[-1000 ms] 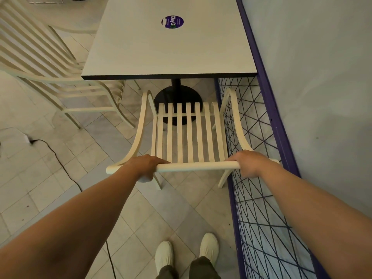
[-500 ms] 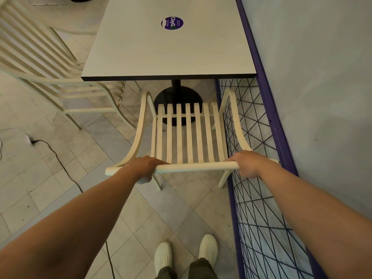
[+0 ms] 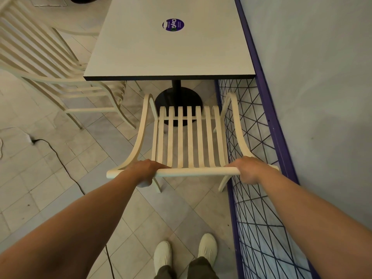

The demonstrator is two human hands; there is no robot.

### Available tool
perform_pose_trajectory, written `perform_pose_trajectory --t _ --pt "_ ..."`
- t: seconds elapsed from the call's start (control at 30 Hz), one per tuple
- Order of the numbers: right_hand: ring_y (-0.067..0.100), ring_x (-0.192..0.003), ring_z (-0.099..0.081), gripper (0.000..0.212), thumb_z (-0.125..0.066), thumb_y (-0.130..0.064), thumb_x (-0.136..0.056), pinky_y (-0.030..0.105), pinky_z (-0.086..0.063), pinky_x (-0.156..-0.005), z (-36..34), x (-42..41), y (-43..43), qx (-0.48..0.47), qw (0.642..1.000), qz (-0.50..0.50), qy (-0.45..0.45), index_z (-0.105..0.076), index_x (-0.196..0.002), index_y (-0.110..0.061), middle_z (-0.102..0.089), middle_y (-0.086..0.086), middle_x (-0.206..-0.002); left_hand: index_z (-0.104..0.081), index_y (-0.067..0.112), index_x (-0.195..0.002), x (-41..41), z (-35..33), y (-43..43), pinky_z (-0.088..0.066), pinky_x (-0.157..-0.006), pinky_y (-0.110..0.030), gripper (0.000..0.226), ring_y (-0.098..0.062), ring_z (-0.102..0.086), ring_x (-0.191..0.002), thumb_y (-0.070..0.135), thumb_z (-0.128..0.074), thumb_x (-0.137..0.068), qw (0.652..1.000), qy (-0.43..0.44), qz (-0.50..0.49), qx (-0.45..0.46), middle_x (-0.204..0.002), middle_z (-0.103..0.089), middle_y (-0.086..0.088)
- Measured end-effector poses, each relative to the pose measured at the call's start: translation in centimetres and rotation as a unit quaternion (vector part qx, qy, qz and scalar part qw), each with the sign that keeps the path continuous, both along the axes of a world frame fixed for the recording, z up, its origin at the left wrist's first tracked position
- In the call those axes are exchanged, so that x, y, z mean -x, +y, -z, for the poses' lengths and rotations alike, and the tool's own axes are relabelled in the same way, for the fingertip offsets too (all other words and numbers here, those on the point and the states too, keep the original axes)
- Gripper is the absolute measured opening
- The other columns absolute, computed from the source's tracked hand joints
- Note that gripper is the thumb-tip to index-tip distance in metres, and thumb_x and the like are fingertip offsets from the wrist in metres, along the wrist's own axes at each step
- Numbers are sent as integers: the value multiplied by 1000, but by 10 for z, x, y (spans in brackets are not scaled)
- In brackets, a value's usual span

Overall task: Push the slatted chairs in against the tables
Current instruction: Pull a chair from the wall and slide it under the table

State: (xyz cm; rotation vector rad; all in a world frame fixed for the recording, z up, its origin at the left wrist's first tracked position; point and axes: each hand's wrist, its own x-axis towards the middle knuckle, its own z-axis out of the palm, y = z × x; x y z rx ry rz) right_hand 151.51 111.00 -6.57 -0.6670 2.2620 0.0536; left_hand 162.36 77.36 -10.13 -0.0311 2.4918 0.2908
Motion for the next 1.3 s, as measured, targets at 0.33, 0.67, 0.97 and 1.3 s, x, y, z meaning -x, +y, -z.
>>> perform_pose_trajectory --t 0.33,0.67,0.97,1.3 --pt "12 -92 -59 66 -67 -15 -81 34 -54 -84 -1 -2 6 49 997 41 -33 -51 -140 -40 -60 -7 -110 -34 49 -150 -7 -8 -2 -54 -89 -31 79 -17 -62 -104 17 -72 -89 1000 2 8 1 -129 -61 9" --pt "16 -92 -57 79 -57 1 -85 32 -52 -80 5 2 7 2 1000 22 -9 -41 -144 -50 -57 -7 -110 -40 51 -147 2 -4 9 -55 -92 -35 81 -17 -63 -100 3 -69 -89 1000 -10 15 4 -123 -64 7" --pt "16 -92 -57 77 -60 -1 -85 33 -53 -81 6 34 8 6 1000 11 6 -42 -143 -49 -58 -7 -106 -44 46 -146 32 -4 9 -54 -95 -35 78 -19 -62 -107 0 -68 -89 1000 7 7 -3 -129 -63 6" --pt "16 -95 -58 76 -60 -3 -85 35 -53 -83 6 65 2 7 1000 8 9 -44 -142 -49 -60 -6 -109 -46 44 -146 64 -4 2 -53 -99 -38 75 -21 -61 -110 1 -69 -89 1000 9 9 -4 -131 -63 5"
